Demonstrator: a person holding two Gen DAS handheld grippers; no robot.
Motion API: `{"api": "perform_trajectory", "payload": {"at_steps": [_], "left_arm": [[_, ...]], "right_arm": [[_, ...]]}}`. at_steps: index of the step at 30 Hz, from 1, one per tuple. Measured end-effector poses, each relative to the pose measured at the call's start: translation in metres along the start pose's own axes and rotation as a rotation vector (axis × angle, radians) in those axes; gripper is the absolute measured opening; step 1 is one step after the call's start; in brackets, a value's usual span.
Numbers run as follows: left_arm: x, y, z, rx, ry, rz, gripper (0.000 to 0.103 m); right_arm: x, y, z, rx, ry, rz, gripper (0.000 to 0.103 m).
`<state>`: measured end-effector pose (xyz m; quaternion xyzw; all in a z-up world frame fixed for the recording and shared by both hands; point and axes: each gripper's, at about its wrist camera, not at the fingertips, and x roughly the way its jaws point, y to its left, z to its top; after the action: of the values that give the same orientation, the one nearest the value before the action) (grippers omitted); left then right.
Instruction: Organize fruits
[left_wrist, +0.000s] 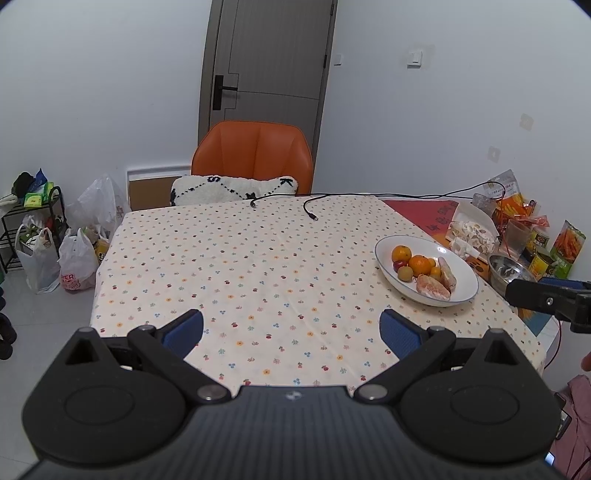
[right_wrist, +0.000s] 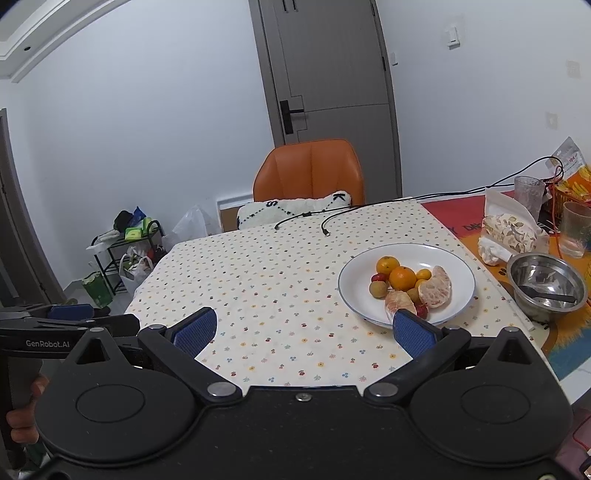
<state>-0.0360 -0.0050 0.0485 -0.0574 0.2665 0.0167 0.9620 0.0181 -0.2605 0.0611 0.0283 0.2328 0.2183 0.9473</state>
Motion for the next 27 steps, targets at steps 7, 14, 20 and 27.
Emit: {"api": "perform_trajectory", "payload": {"at_steps": [7,14,20,27], "left_arm": [[0.0003,0.0003,-0.0004,0.001,0.003,0.000,0.101],[0.0012,0.0009,-0.0010,0.000,0.006,0.000,0.101],[0.0014,0.0010,-0.0011,0.001,0.005,0.000,0.101],[0.0014,0.0018,-0.0019,0.000,0.007,0.000,0.101]], "right_arm": [[0.0005,0.0013,-0.0009,-0.005,0.000,0.002,0.103],[0.0009,0.0014,-0.0016,-0.006,0.005,0.002,0.103],[0.0015,0.0022,-0.0023,-0.006,0.007,0.002,0.103],[0.0021,0.0024,-0.0030,-0.008,0.007,0.001,0.103]]}}
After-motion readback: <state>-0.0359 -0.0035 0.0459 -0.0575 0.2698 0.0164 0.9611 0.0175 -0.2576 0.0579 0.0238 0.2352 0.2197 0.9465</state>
